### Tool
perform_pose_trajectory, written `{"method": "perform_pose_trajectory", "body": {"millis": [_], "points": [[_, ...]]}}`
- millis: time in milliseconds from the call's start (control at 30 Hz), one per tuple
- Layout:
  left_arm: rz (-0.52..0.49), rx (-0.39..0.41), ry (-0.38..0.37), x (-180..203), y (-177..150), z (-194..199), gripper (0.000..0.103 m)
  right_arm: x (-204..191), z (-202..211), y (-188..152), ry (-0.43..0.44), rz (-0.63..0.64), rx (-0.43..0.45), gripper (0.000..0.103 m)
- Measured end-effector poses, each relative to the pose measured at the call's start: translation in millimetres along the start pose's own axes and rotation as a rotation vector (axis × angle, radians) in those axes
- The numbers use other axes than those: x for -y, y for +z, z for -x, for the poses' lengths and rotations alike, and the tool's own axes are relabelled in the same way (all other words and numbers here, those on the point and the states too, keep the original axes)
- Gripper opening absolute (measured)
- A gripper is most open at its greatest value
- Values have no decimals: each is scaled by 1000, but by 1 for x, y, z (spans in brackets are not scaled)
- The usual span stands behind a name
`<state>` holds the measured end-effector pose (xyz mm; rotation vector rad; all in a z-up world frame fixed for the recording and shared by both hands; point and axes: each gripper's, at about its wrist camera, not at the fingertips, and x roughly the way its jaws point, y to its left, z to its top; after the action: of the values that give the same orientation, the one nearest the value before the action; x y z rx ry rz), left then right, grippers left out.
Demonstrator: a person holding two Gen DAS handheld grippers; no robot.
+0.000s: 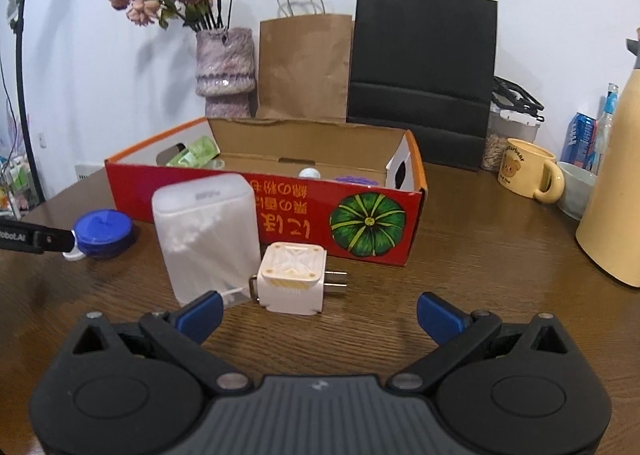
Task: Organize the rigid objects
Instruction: 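Withdraw both tools from the box and move them toward the blue lid and white cap, then close the right tool on the white plug charger while the left tool nears the white cap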
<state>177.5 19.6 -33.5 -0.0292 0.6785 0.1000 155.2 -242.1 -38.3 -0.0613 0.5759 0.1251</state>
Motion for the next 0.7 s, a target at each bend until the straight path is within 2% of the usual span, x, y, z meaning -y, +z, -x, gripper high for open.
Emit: {"method": "perform_pose_trajectory", "body": {"millis": [300, 700], "points": [[9, -17, 2, -4, 2, -11, 103, -3, -27, 7, -26, 11, -39, 103], [26, -27, -16, -9, 2, -17, 103, -5, -45, 14, -43, -9, -49, 103]]}}
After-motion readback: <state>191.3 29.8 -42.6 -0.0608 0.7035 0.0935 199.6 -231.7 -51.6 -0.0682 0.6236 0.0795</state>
